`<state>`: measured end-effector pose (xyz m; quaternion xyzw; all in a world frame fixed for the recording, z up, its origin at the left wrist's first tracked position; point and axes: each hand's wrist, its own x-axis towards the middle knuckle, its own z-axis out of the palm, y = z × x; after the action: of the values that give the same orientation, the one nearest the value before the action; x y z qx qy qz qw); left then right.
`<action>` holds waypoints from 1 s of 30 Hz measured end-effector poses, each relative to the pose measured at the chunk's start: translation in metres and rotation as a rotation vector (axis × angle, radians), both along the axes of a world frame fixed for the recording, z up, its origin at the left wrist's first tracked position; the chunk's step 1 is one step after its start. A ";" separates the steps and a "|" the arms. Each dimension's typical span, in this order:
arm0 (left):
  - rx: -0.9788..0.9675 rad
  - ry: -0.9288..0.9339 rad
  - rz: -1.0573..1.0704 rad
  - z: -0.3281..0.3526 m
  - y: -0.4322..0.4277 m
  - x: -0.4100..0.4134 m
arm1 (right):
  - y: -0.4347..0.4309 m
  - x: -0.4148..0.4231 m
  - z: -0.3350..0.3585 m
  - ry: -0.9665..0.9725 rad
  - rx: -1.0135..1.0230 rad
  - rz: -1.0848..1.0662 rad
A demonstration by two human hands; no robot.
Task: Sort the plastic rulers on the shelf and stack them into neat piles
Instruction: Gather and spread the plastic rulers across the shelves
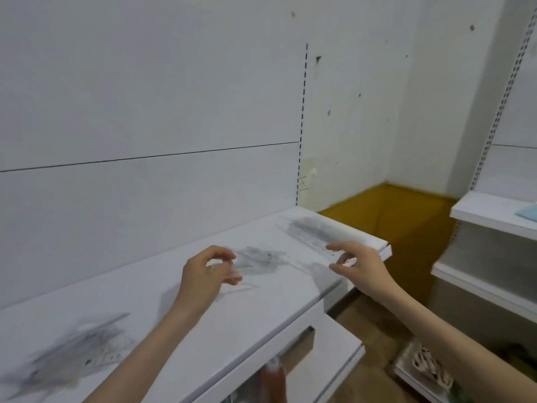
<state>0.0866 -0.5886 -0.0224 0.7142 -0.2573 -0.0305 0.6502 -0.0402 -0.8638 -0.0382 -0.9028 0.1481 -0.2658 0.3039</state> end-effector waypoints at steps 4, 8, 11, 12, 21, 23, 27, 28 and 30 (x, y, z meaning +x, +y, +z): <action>0.117 -0.066 -0.087 -0.010 -0.060 -0.004 | -0.072 -0.017 -0.007 0.004 -0.060 -0.132; 0.240 -0.114 -0.042 -0.018 -0.075 0.008 | -0.099 0.017 -0.011 0.039 -0.148 -0.088; 0.273 -0.156 0.037 -0.020 -0.073 0.021 | -0.096 0.055 -0.023 0.054 -0.249 0.009; 0.280 -0.158 0.054 -0.020 -0.071 0.024 | -0.095 0.065 -0.028 0.062 -0.294 0.022; 0.339 -0.282 0.049 -0.018 -0.074 0.025 | -0.099 0.084 -0.036 0.216 -0.600 -0.057; 0.346 -0.286 0.029 -0.015 -0.073 0.024 | -0.086 0.082 -0.024 0.146 -0.497 0.005; 0.375 -0.337 -0.018 -0.006 -0.062 0.020 | -0.036 0.077 0.006 0.025 -0.249 0.374; 0.372 -0.354 -0.025 -0.004 -0.058 0.019 | -0.022 0.077 0.010 0.048 -0.222 0.479; 0.358 -0.363 -0.021 0.000 -0.049 0.015 | 0.003 0.081 0.011 0.052 -0.232 0.636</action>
<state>0.1016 -0.6374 -0.0229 0.8089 -0.3678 0.0467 0.4563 0.0410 -0.8604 -0.0269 -0.9388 -0.1643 -0.1498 0.2632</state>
